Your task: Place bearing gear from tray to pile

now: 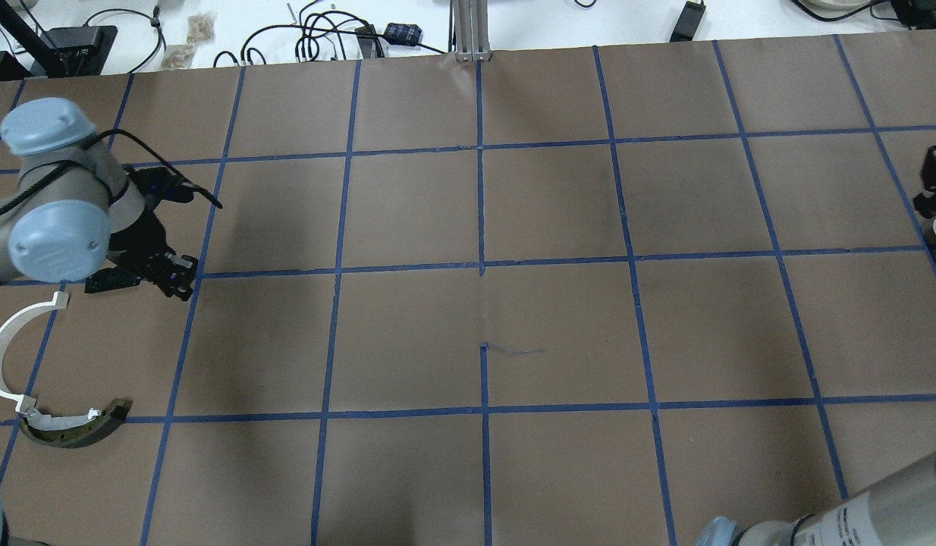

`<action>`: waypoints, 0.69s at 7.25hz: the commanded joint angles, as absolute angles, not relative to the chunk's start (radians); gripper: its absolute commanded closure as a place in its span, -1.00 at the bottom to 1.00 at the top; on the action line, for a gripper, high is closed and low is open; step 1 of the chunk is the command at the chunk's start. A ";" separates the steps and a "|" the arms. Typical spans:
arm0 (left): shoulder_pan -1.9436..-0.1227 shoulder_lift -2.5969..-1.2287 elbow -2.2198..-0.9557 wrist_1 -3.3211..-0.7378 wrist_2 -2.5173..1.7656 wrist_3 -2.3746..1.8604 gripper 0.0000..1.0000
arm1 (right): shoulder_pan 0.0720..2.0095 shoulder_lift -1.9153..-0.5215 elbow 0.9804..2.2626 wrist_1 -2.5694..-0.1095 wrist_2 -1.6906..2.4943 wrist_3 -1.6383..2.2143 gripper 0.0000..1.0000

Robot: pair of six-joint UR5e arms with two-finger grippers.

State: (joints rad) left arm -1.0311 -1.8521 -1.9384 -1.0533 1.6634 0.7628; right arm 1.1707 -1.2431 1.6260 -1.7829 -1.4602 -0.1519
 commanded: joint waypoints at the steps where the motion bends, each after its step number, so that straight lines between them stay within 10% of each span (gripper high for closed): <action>1: -0.965 -1.905 -1.940 -0.968 1.657 0.791 1.00 | 1.483 -1.266 1.728 -1.831 -1.393 0.176 1.00; 2: -0.953 -1.923 -1.940 -0.968 1.658 0.795 1.00 | 1.620 -1.256 1.782 -1.955 -1.388 0.322 1.00; 4: -0.950 -1.944 -1.927 -0.968 1.657 0.799 0.18 | 1.802 -1.236 1.827 -2.051 -1.341 0.508 1.00; 5: -0.951 -1.942 -1.911 -0.965 1.661 0.808 0.18 | 1.866 -1.204 1.827 -2.106 -1.330 0.600 1.00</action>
